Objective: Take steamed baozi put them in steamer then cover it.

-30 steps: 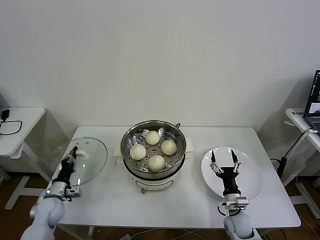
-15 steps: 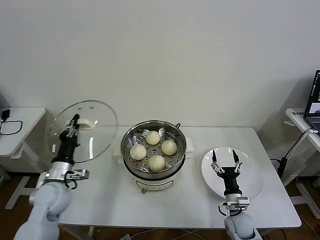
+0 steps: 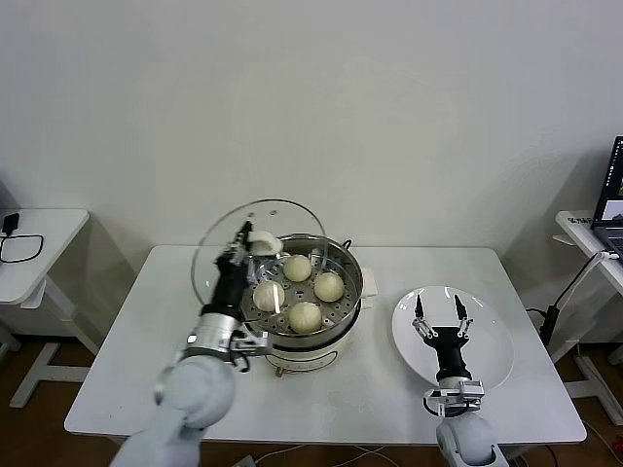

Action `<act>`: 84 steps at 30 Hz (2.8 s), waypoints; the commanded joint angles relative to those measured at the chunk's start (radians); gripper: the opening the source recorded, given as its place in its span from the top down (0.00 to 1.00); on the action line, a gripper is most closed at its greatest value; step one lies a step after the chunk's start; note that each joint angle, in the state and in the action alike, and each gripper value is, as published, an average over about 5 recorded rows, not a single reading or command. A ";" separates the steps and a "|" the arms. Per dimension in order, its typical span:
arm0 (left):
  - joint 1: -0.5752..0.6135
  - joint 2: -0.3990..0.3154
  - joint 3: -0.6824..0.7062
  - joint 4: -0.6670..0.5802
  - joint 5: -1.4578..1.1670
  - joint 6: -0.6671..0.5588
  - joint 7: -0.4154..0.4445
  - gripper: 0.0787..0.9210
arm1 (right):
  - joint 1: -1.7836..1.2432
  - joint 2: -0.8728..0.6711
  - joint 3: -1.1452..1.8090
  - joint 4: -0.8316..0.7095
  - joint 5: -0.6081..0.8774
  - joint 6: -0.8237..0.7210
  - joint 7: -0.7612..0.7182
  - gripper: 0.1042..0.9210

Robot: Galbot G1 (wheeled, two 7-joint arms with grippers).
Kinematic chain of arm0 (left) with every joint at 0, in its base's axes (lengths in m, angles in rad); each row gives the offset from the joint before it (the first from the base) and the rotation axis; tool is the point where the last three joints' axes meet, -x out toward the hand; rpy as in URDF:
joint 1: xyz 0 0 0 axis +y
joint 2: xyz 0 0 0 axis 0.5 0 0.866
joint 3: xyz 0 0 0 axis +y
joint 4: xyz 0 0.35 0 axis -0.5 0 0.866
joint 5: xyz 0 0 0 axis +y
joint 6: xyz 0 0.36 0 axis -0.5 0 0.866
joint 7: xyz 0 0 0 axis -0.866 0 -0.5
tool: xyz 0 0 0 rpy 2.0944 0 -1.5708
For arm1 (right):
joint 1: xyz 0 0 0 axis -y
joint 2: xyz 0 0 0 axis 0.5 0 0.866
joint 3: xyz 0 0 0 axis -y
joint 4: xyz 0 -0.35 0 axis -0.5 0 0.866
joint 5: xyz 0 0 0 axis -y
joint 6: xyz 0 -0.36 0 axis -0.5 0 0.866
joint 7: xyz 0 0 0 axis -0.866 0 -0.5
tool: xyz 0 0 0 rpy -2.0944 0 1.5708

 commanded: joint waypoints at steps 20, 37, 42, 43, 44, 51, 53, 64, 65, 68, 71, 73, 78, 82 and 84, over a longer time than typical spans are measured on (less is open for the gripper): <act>-0.151 -0.182 0.206 0.251 0.294 0.137 0.180 0.87 | 0.003 0.009 0.018 -0.023 -0.015 -0.018 0.003 0.12; -0.138 -0.177 0.195 0.275 0.306 0.121 0.182 0.87 | 0.010 0.009 0.019 -0.031 -0.018 -0.015 0.002 0.12; -0.132 -0.174 0.195 0.274 0.307 0.117 0.185 0.87 | 0.014 0.011 0.018 -0.035 -0.020 -0.013 0.002 0.12; -0.132 -0.175 0.195 0.274 0.307 0.117 0.185 0.87 | 0.015 0.011 0.018 -0.036 -0.020 -0.013 0.002 0.12; -0.132 -0.175 0.195 0.275 0.307 0.116 0.185 0.87 | 0.016 0.012 0.018 -0.036 -0.021 -0.013 0.002 0.12; -0.126 -0.175 0.189 0.284 0.308 0.108 0.184 0.87 | 0.018 0.014 0.020 -0.038 -0.023 -0.011 0.003 0.12; -0.125 -0.174 0.185 0.287 0.309 0.103 0.182 0.87 | 0.017 0.014 0.021 -0.036 -0.022 -0.011 0.003 0.12; -0.105 -0.173 0.173 0.259 0.305 0.091 0.175 0.77 | 0.018 0.007 0.020 -0.032 -0.018 -0.015 0.003 0.12; -0.099 -0.172 0.173 0.248 0.304 0.091 0.175 0.74 | 0.018 0.005 0.020 -0.032 -0.017 -0.016 0.003 0.12; -0.077 -0.165 0.170 0.206 0.293 0.092 0.176 0.64 | 0.021 0.001 0.020 -0.031 -0.015 -0.018 0.003 0.12; -0.041 -0.147 0.170 0.143 0.272 0.093 0.175 0.54 | 0.025 -0.004 0.019 -0.031 -0.014 -0.020 0.003 0.12; -0.012 -0.132 0.171 0.092 0.256 0.095 0.175 0.46 | 0.028 -0.006 0.018 -0.032 -0.015 -0.023 0.004 0.12; 0.073 -0.093 0.152 -0.048 0.190 0.097 0.176 0.26 | 0.031 -0.016 0.004 -0.021 -0.006 -0.064 0.014 0.12; 0.158 -0.043 0.103 -0.171 0.085 0.089 0.168 0.15 | 0.026 -0.029 -0.022 0.002 0.023 -0.115 0.030 0.12; 0.205 -0.022 0.057 -0.231 -0.015 0.087 0.140 0.13 | 0.022 -0.034 -0.030 0.015 0.036 -0.138 0.039 0.12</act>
